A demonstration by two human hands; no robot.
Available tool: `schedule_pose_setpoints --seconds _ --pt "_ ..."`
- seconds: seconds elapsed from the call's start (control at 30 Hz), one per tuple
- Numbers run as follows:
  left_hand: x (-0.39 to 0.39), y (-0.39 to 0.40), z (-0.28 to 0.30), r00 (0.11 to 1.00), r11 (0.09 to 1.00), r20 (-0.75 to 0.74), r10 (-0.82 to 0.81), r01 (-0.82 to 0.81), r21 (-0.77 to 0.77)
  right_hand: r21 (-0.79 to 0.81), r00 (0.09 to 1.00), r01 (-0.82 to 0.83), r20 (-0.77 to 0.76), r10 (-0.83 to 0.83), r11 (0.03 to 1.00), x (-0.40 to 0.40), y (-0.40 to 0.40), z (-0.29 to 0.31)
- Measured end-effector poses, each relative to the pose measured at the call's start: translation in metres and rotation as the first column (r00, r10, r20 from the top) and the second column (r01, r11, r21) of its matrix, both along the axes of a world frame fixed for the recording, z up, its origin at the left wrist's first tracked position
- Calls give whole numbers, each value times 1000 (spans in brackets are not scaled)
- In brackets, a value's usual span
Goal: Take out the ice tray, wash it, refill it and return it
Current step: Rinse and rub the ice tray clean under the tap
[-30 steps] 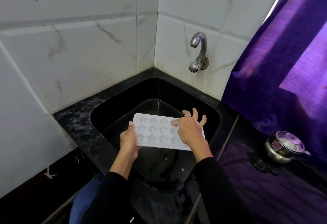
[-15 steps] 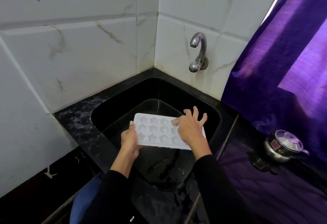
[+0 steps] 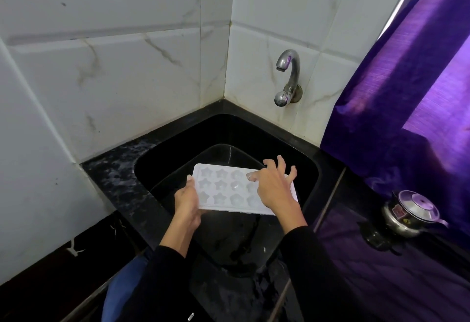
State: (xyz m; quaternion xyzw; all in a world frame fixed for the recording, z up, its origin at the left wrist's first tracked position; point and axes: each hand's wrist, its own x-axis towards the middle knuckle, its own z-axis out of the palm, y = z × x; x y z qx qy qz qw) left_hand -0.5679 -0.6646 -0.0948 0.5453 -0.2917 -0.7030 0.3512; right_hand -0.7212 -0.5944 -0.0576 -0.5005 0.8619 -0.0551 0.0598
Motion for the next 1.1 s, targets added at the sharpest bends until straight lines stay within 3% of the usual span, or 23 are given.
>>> schedule_pose_setpoints --seconds 0.3,0.5,1.1 --pt "-1 1 1 1000 1000 16 -15 15 -6 -96 996 -7 84 15 995 2 -6 11" --pt "-3 2 3 1000 1000 18 -18 18 -13 -30 991 -60 117 63 998 12 -14 6" --pt "-1 2 2 1000 999 20 -12 13 -43 6 994 -110 21 110 994 18 -20 0"
